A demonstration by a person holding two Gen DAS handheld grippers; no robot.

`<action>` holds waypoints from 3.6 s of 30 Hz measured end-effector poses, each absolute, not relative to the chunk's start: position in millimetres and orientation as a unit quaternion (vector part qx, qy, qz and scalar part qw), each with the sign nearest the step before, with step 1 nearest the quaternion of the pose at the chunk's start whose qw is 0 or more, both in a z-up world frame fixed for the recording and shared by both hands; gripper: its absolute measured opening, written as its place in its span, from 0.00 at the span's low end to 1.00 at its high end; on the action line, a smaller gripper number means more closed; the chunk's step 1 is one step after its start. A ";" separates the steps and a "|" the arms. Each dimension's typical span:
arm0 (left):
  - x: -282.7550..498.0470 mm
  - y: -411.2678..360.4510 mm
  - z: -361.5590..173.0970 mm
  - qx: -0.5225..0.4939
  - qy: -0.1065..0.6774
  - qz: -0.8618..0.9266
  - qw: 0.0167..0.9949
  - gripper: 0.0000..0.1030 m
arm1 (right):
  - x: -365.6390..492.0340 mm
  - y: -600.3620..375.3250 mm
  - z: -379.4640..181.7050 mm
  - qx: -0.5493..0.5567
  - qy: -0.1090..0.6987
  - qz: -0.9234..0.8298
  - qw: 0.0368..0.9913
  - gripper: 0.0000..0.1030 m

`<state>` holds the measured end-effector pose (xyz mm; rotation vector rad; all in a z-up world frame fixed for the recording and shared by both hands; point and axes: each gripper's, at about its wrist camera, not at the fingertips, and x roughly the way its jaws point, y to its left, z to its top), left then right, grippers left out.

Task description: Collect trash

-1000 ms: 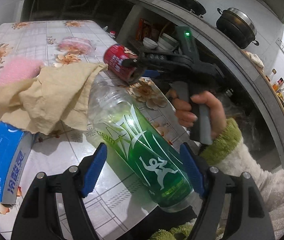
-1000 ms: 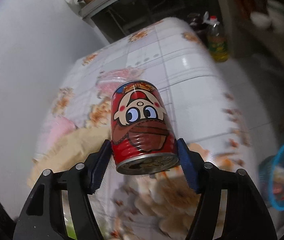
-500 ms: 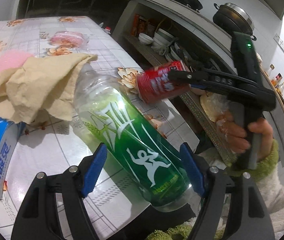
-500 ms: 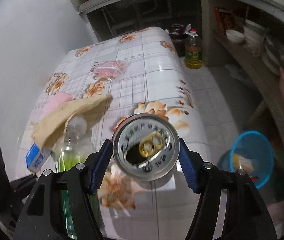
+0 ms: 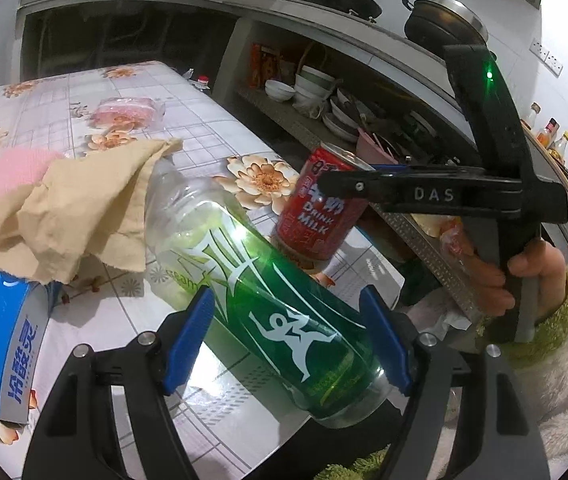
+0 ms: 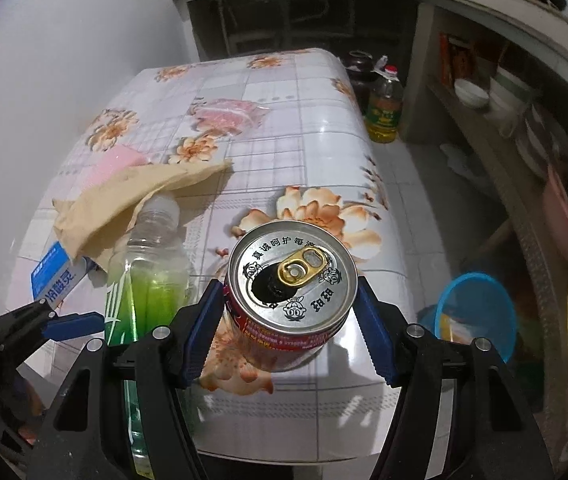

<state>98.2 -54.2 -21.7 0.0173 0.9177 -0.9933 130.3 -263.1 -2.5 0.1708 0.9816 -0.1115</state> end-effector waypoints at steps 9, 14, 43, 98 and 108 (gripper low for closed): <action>97.7 -58.3 -25.3 0.008 0.432 -0.462 0.774 0.71 | 136.2 -266.9 -5.3 0.112 0.467 -0.030 0.877 0.65; 98.0 -58.7 -25.1 0.009 0.432 -0.462 0.775 0.71 | 133.4 -271.8 -5.7 0.138 0.460 -0.020 0.877 0.68; 156.8 -171.2 -8.0 0.092 0.412 -0.491 0.762 0.78 | 42.9 -348.1 -11.9 0.353 0.354 -0.013 0.866 0.79; 162.9 52.4 50.7 -0.155 0.344 -0.332 0.864 0.63 | 137.7 -190.8 -36.0 0.266 0.501 0.202 0.798 0.79; 151.1 42.6 47.3 -0.122 0.344 -0.327 0.872 0.63 | 132.3 -178.0 -48.9 0.251 0.531 0.186 0.788 0.58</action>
